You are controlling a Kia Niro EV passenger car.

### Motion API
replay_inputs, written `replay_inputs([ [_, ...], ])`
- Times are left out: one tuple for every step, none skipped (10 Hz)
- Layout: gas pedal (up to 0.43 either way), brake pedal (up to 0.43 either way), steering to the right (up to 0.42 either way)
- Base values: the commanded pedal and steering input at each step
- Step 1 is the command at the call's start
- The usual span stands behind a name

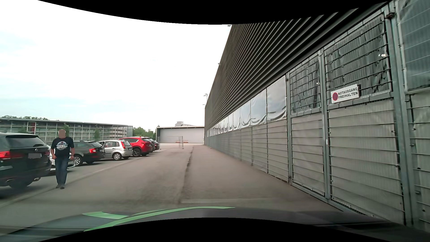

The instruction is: Follow the waypoints while adhering to traffic rules and regulations

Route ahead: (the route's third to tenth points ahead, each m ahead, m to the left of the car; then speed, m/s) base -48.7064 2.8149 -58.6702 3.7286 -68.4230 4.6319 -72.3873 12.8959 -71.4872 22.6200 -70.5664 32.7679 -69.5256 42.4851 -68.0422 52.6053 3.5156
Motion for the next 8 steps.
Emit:
replay_inputs([
  [0.087, 0.0, -0.026],
  [0.087, 0.0, -0.037],
  [0.087, 0.0, -0.048],
  [0.087, 0.0, -0.054],
  [0.087, 0.0, -0.057],
  [0.087, 0.0, -0.057],
  [0.087, 0.0, -0.057],
  [0.087, 0.0, -0.058],
])
